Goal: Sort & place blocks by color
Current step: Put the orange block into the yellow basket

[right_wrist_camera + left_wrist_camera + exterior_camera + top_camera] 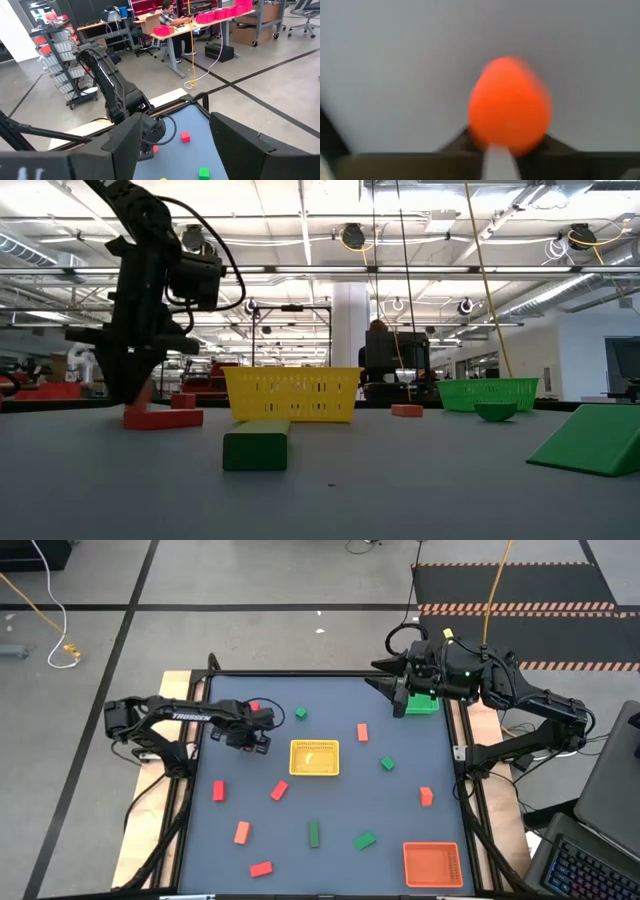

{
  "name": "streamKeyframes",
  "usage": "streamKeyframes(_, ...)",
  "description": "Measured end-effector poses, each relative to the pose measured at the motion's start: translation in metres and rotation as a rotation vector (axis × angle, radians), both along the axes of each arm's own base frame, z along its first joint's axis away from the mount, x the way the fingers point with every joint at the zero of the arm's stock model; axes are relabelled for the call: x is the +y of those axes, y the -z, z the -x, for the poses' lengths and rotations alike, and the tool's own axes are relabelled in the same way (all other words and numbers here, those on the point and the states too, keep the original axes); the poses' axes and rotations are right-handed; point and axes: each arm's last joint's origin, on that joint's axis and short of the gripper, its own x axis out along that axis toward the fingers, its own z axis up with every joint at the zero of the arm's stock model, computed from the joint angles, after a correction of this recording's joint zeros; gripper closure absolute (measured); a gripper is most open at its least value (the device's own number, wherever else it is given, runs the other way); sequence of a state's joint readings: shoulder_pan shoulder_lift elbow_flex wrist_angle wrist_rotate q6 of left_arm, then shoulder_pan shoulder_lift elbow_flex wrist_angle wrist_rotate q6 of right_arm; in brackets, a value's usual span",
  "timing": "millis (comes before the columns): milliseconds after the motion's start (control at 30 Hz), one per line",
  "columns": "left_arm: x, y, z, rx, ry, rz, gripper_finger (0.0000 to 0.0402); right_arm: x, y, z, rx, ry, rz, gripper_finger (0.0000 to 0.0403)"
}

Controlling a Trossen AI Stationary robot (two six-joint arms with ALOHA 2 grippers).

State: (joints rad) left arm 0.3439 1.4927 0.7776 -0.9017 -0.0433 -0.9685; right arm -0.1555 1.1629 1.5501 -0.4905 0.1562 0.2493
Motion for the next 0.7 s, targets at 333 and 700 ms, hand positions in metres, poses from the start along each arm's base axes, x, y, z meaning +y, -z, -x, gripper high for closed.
streamKeyframes(333, 0.001, 0.000, -0.003, -0.037, 0.006, 0.006, 0.0378, 0.000, 0.000, 0.000, 0.003, 0.000, 0.000, 0.0174)
streamKeyframes(700, 0.003, -0.008, -0.011, -0.077, 0.084, 0.003, 0.0288, -0.003, 0.032, -0.009, 0.153, 0.030, -0.017, 0.0174)
